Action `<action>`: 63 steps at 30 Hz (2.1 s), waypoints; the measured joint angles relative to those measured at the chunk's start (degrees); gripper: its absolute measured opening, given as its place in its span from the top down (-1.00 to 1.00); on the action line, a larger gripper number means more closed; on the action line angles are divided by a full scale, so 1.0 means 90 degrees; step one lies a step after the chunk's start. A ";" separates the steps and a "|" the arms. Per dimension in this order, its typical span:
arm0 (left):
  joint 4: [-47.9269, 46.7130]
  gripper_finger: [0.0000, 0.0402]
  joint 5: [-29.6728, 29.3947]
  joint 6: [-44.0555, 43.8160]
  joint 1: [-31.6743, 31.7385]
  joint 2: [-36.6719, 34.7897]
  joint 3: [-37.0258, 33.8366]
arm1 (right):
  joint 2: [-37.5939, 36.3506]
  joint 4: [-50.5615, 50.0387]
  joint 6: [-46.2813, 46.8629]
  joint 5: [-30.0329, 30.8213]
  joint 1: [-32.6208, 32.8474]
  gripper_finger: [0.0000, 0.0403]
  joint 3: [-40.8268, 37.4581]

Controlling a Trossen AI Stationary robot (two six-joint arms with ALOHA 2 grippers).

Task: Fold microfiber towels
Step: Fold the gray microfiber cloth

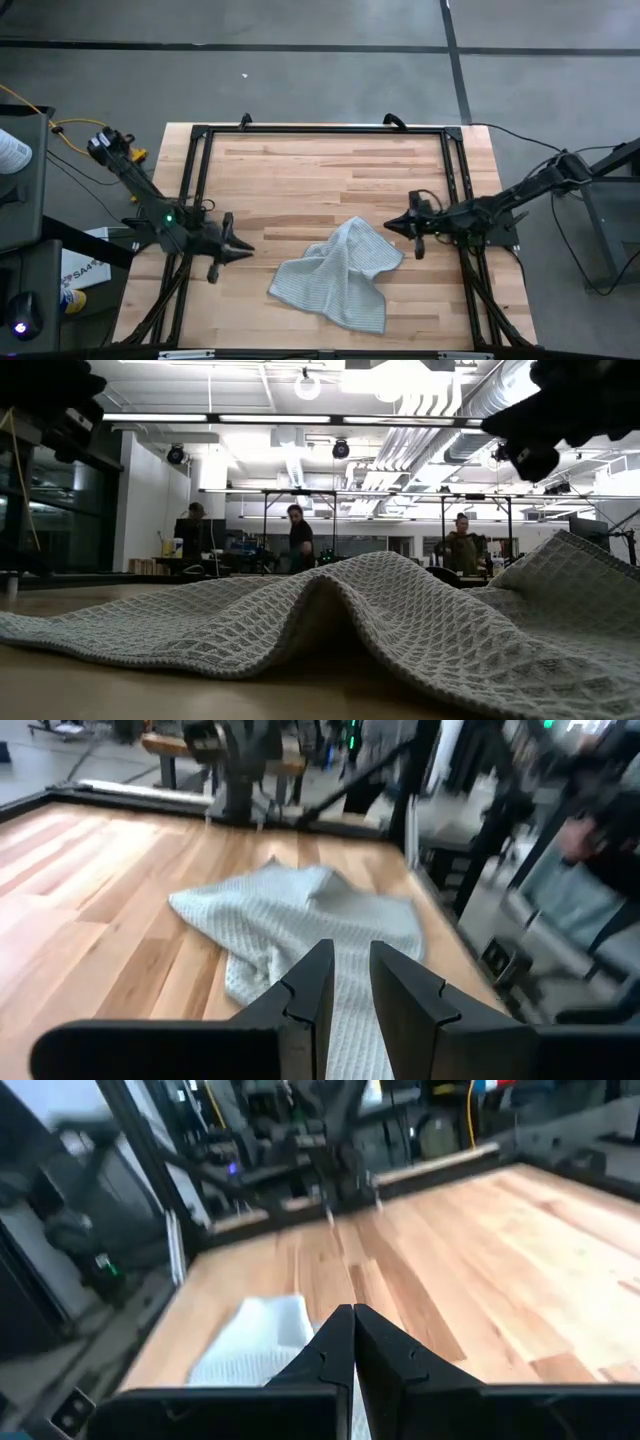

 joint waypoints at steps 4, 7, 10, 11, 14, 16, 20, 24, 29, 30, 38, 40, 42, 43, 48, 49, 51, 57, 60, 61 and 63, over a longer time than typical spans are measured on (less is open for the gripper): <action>0.0025 0.66 -0.0046 -0.0067 0.0000 0.1450 0.0792 | 0.0905 -0.0012 0.0002 -0.0028 -0.0046 0.99 0.0304; 0.0002 0.66 -0.0050 -0.0170 0.0000 0.2454 0.1326 | 0.1422 -0.0026 -0.0050 -0.0060 -0.0036 0.99 0.0482; 0.0009 0.66 -0.0201 -0.0192 0.0000 0.3310 0.1812 | 0.1819 0.0205 -0.0021 -0.0491 0.0003 0.99 0.0631; 0.0001 0.66 -0.0242 -0.0190 0.0000 0.3563 0.1954 | 0.1918 0.0312 0.0073 -0.0653 0.0053 0.99 0.0657; 0.0005 0.66 -0.0280 -0.0182 0.0000 0.4152 0.2320 | 0.2227 0.0614 0.0445 -0.0888 0.0298 0.99 0.0832; -0.0015 0.66 -0.0277 -0.0194 0.0000 0.4418 0.2467 | 0.2396 0.0571 0.0659 -0.0880 0.0519 0.99 0.0953; -0.0280 0.66 -0.0104 -0.0427 0.0000 0.4571 0.2605 | 0.2879 0.0550 0.1023 -0.0810 0.1001 0.99 0.1293; -0.0282 0.66 0.0085 -0.0457 -0.0001 0.4573 0.2605 | 0.3443 0.0225 0.1271 -0.0527 0.1460 0.99 0.1820; -0.0287 0.66 0.0401 -0.0498 -0.0002 0.4573 0.2605 | 0.4202 -0.0724 0.1517 -0.0047 0.1923 0.99 0.2752; -0.0287 0.66 0.0470 -0.0502 0.0000 0.4573 0.2605 | 0.4356 -0.0986 0.1601 0.0032 0.1993 0.99 0.2955; -0.0496 0.66 0.0865 -0.0505 -0.0002 0.4573 0.2605 | 0.5283 -0.2715 0.2494 0.0439 0.2323 0.99 0.4056; -0.0618 0.66 0.0891 -0.0517 -0.0002 0.4573 0.2605 | 0.5406 -0.2984 0.2706 0.0479 0.2381 0.99 0.4206; -0.0669 0.66 0.0897 -0.0517 0.0000 0.4573 0.2605 | 0.5477 -0.3124 0.2912 0.0490 0.2440 0.99 0.4312; -0.0675 0.66 0.0915 -0.0517 0.0000 0.4573 0.2605 | 0.5480 -0.3157 0.2998 0.0490 0.2468 0.99 0.4333; -0.0947 0.66 0.1135 -0.0593 -0.0001 0.4573 0.2605 | 0.5480 -0.3173 0.3311 0.0502 0.2665 0.99 0.4461; -0.1020 0.66 0.1154 -0.0660 0.0000 0.4573 0.2605 | 0.5480 -0.3162 0.3312 0.0504 0.2722 0.99 0.4506; -0.1191 0.66 0.1214 -0.0790 -0.0001 0.4573 0.2605 | 0.5480 -0.3156 0.3335 0.0507 0.2836 0.99 0.4600; -0.1301 0.66 0.1377 -0.1020 -0.0003 0.4573 0.2605 | 0.5480 -0.3374 0.3386 0.0808 0.3030 0.99 0.4772; -0.1296 0.66 0.1535 -0.1022 -0.0005 0.4573 0.2605 | 0.5550 -0.3576 0.3621 0.0797 0.3045 0.99 0.4780; -0.1319 0.66 0.1604 -0.1022 -0.0005 0.4575 0.2605 | 0.5607 -0.3605 0.3687 0.0756 0.3043 0.99 0.4782; -0.1393 0.66 0.1793 -0.1022 -0.0005 0.4575 0.2605 | 0.5757 -0.3650 0.3866 0.0565 0.3043 0.99 0.4782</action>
